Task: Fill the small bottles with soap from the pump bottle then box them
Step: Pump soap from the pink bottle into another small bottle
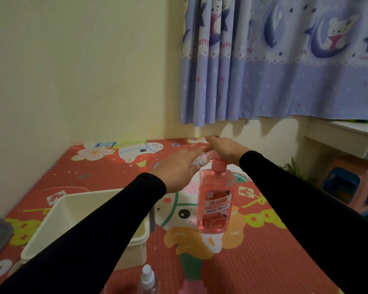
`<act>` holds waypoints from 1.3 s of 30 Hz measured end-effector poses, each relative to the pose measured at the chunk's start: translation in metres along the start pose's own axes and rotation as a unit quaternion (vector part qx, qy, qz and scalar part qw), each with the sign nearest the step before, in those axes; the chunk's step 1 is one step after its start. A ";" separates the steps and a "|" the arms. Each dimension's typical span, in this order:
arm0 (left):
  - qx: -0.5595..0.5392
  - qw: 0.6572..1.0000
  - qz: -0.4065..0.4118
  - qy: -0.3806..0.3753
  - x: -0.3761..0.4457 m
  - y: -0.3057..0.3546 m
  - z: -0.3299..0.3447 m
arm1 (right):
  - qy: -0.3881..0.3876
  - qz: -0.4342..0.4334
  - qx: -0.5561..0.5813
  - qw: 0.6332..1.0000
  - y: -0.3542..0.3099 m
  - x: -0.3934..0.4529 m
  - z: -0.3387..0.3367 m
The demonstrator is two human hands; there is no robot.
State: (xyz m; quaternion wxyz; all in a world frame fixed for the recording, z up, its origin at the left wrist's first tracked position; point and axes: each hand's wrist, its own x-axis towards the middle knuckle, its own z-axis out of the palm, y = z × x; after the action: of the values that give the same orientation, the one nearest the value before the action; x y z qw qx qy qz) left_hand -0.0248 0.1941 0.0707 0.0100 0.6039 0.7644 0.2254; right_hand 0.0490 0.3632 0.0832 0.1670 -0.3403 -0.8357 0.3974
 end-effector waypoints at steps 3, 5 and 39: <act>0.013 1.000 -0.001 0.008 0.003 0.002 -0.006 | -0.002 0.001 -0.010 1.000 -0.006 -0.002 -0.008; 0.017 1.000 0.006 0.016 0.004 0.002 -0.009 | -0.010 -0.006 -0.001 1.000 -0.011 -0.003 -0.011; -0.034 0.999 0.015 0.028 0.001 -0.003 0.000 | -0.003 0.005 0.049 0.999 -0.011 -0.007 -0.006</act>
State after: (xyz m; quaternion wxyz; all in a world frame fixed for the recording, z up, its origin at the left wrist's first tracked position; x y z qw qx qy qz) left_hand -0.0276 0.1944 0.0702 0.0058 0.6080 0.7474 0.2677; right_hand 0.0524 0.3567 0.0953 0.1788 -0.3350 -0.8139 0.4398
